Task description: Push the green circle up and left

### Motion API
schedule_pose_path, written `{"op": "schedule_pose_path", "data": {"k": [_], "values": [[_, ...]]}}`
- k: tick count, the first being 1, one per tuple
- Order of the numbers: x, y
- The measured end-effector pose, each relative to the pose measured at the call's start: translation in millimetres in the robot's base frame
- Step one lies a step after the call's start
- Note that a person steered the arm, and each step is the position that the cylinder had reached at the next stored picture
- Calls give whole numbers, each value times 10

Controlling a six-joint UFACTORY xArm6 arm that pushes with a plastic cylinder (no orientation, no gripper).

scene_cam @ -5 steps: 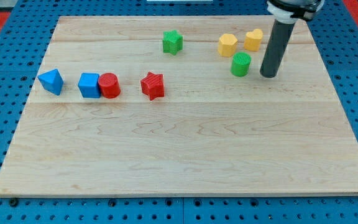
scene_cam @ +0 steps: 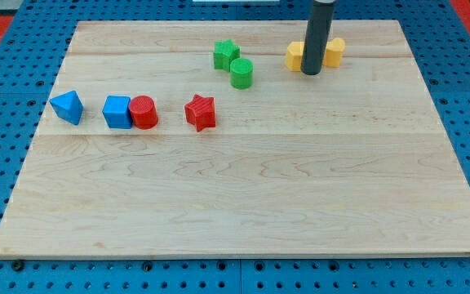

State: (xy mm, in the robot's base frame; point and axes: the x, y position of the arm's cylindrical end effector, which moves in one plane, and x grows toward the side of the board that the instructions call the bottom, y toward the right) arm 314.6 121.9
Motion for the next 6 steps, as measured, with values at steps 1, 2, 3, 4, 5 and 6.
{"op": "schedule_pose_path", "data": {"k": [1, 2, 3, 4, 5, 6], "values": [[0, -133], [-35, -366], [194, -398], [301, -876], [260, -1594], [295, -2205]]}}
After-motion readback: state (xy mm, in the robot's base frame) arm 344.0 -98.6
